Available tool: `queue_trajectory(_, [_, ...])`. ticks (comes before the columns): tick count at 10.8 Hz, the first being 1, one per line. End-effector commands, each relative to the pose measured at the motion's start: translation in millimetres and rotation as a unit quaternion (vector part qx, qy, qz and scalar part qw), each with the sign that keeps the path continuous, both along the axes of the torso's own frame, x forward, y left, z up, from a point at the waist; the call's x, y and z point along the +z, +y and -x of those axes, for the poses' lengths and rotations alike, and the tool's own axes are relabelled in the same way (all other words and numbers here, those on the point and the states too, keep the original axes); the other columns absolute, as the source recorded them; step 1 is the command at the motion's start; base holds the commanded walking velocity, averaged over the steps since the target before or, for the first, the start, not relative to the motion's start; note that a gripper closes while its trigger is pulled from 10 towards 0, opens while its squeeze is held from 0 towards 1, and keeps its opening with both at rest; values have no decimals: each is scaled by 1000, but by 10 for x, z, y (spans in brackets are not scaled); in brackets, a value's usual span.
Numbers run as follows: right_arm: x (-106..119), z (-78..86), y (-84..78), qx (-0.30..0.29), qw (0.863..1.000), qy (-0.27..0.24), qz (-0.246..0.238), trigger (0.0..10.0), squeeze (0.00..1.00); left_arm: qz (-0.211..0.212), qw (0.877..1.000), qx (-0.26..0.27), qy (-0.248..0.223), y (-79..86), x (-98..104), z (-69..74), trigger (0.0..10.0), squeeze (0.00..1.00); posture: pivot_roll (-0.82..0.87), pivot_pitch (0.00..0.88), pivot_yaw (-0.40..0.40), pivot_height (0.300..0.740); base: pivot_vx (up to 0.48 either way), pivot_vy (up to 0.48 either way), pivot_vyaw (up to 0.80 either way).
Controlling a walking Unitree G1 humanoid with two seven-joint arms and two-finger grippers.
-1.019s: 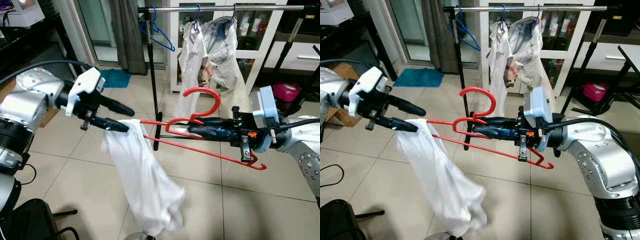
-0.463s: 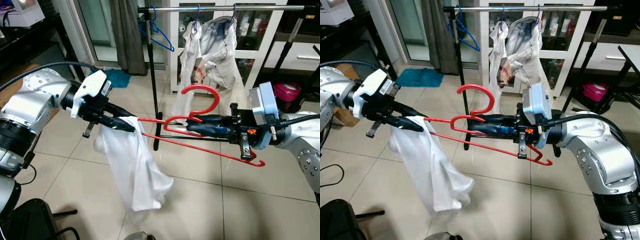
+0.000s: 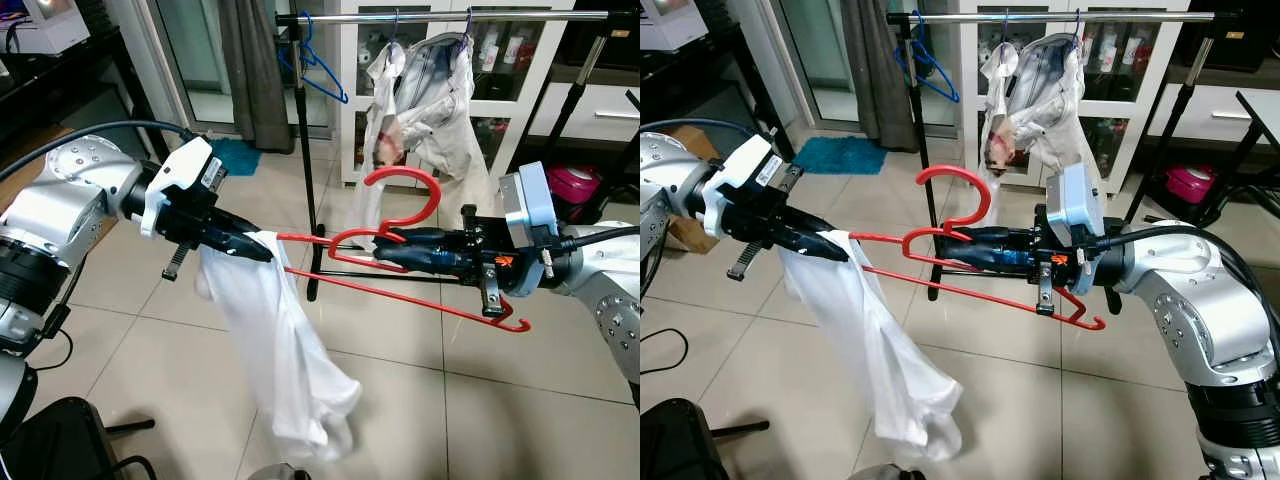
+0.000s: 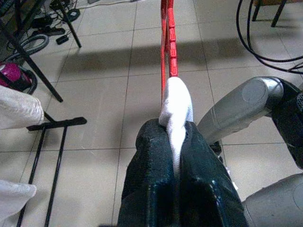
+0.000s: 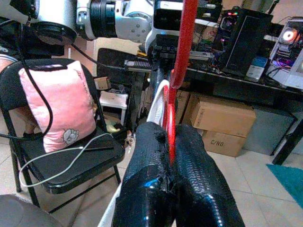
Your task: Hang hanger
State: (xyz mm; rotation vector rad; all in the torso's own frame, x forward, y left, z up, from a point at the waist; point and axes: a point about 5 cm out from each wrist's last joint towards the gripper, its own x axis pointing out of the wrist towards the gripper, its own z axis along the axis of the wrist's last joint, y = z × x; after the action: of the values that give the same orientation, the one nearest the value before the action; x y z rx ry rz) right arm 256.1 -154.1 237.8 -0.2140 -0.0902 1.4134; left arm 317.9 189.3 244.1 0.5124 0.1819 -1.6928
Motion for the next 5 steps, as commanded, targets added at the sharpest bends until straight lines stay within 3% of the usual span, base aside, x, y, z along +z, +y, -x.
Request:
queue_trajectory(1, [50, -9, -7, 7, 1000, -5, 2, 10000, 0, -3, 1000, 9, 5, 71, 6, 16, 0, 0, -147, 0, 123, 740, 0, 0, 0])
queue_trajectory(2, [50, -18, -4, 6, 1000, -2, 0, 10000, 43, 3, 1000, 11, 10, 75, 8, 23, 0, 0, -146, 0, 123, 740, 0, 0, 0])
queue_trajectory(3, [46, -20, -2, 6, 1000, 2, -2, 10000, 451, 9, 1000, 12, 13, 72, 13, 31, 0, 0, -146, 0, 123, 740, 0, 0, 0])
queue_trajectory(4, [39, -24, -1, 5, 1000, 8, -5, 10000, 1000, 16, 1000, 12, 18, 60, 22, 47, 0, 0, -148, 0, 123, 740, 0, 0, 0])
queue_trajectory(5, [32, -34, -10, -5, 1000, 11, -10, 10000, 1000, 20, 999, 17, 22, 57, 24, 43, 0, 0, -149, 0, 121, 740, 0, 0, 0])
